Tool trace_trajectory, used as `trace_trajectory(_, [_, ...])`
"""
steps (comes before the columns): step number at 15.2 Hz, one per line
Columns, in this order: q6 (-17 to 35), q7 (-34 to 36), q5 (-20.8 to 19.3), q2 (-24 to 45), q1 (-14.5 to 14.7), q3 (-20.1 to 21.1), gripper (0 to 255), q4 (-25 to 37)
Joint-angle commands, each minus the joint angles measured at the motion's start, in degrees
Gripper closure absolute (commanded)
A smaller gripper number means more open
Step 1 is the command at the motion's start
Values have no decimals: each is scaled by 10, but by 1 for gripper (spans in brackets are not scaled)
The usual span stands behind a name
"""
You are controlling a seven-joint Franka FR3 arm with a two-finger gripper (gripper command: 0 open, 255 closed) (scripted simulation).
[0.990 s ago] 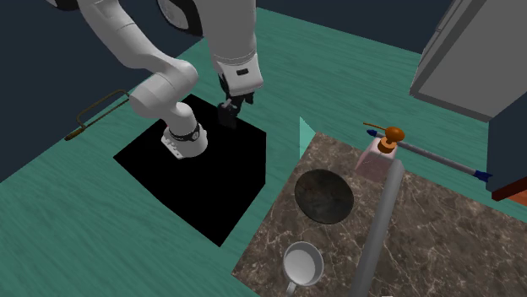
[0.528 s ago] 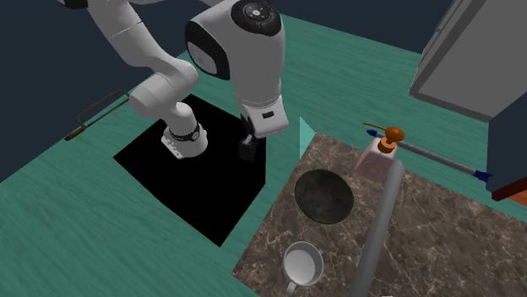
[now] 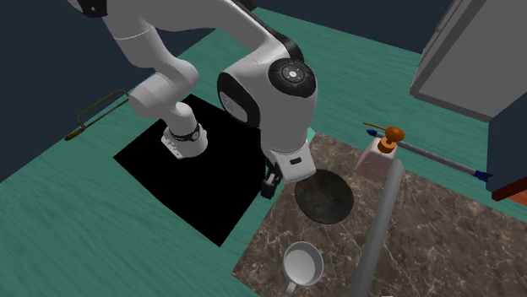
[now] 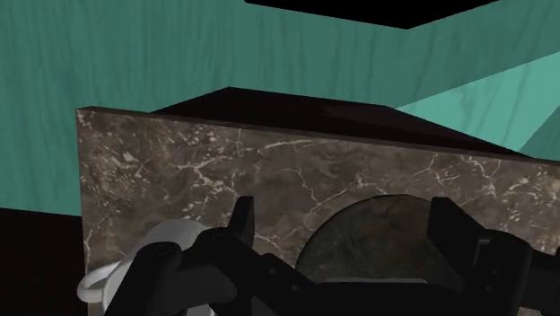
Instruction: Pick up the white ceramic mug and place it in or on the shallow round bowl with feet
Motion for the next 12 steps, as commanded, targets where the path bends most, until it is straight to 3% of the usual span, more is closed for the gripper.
trace_trajectory(1, [15, -10, 0, 44, -3, -5, 0, 34])
trace_trajectory(12, [64, -50, 10, 278, -25, -19, 0, 237])
